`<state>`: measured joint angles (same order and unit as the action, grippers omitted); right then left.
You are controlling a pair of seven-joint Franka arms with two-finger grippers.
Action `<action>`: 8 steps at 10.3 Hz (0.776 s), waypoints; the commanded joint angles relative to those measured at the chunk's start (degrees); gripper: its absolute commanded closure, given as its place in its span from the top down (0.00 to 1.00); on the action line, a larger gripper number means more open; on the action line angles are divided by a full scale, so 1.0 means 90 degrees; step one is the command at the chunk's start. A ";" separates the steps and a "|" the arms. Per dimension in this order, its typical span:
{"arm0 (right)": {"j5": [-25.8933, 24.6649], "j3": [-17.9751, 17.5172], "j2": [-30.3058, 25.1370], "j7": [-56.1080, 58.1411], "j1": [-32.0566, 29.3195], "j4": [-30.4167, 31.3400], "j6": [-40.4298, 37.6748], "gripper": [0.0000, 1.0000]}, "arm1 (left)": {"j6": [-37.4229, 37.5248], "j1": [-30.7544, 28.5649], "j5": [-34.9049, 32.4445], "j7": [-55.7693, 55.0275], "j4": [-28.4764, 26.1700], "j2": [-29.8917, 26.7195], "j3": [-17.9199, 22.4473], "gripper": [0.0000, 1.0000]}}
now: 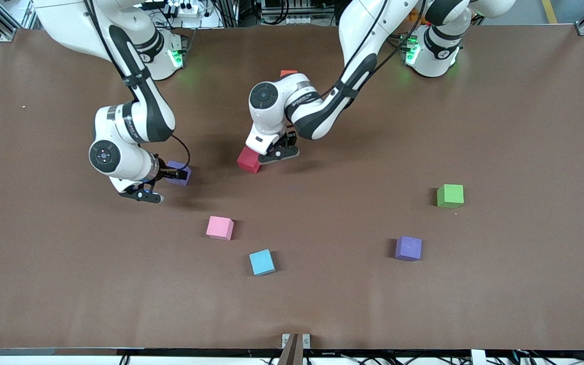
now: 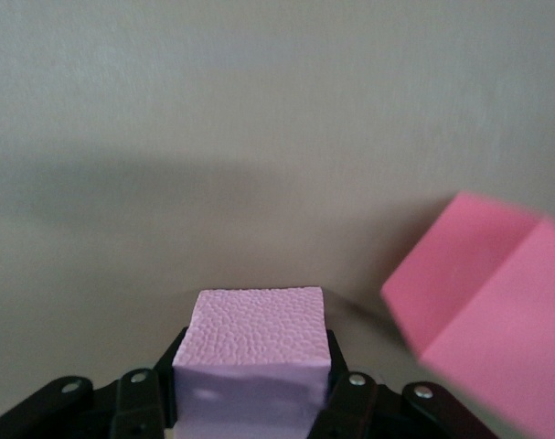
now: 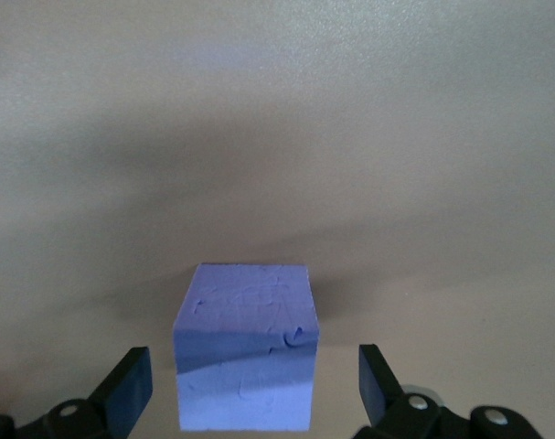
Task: Arrange blocks into number 1
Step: 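Grasp the pink block with the left gripper while the right gripper grasps blue-purple, then place the pink block just below the orange block with the left gripper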
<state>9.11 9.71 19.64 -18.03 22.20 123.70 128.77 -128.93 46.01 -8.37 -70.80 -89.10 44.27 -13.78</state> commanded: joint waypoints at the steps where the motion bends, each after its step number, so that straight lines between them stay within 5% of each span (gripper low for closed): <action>1: 0.0121 0.0014 0.0219 -0.0047 -0.0016 -0.0024 0.0261 1.00 | 0.0009 -0.0219 -0.0193 0.0579 -0.0927 -0.0630 -0.0324 0.00; 5: 0.0130 0.0014 0.0308 -0.0047 0.0052 0.0015 0.0380 0.68 | -0.0001 -0.0239 -0.0270 0.0796 -0.1242 -0.0817 -0.0705 0.00; 8: 0.0179 0.0005 0.0308 -0.0057 0.0052 0.0035 0.0409 0.70 | -0.0030 -0.0239 -0.0593 0.0728 -0.1534 -0.0837 -0.0833 0.00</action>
<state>9.23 9.73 22.41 -18.06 22.26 123.66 131.78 -128.93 44.87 -12.10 -64.15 -100.19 38.46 -20.33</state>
